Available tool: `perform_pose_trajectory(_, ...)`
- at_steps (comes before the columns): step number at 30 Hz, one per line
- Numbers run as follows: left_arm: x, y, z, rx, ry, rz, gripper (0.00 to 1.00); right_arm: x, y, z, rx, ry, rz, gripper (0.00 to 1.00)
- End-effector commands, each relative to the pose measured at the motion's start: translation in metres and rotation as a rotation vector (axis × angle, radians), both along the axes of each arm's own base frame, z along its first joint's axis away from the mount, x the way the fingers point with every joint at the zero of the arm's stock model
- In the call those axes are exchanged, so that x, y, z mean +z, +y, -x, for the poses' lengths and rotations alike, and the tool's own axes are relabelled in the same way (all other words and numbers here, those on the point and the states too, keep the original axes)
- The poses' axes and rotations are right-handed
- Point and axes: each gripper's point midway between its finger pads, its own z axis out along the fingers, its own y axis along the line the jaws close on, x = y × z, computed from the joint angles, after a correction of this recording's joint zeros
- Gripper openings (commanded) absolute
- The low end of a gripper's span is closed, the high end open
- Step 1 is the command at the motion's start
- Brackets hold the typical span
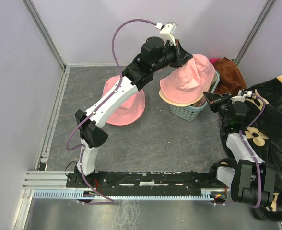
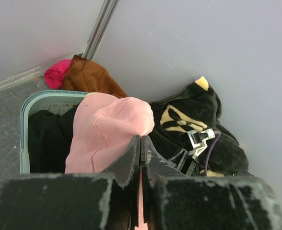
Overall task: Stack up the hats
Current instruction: Stack the hat on the hat.
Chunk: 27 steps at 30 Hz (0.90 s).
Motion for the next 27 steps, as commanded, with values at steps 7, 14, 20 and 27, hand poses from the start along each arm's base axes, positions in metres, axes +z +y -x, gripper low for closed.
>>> perform_pose_trajectory(7, 0.094, 0.042, 0.015, 0.065, -0.189, 0.113, 0.03, -0.001, -0.020, -0.001, -0.078, 0.028, 0.068, 0.01)
perform_pose_trajectory(14, 0.109, 0.057, 0.018, 0.083, -0.211, 0.125, 0.03, -0.007, -0.027, 0.000, -0.105, 0.059, 0.094, 0.01)
perform_pose_trajectory(20, 0.117, 0.068, 0.019, 0.104, -0.231, 0.119, 0.03, -0.007, -0.028, 0.002, -0.114, 0.066, 0.103, 0.01)
perform_pose_trajectory(27, 0.124, 0.082, 0.022, 0.129, -0.251, 0.110, 0.03, -0.004, -0.031, 0.004, -0.127, 0.070, 0.116, 0.01)
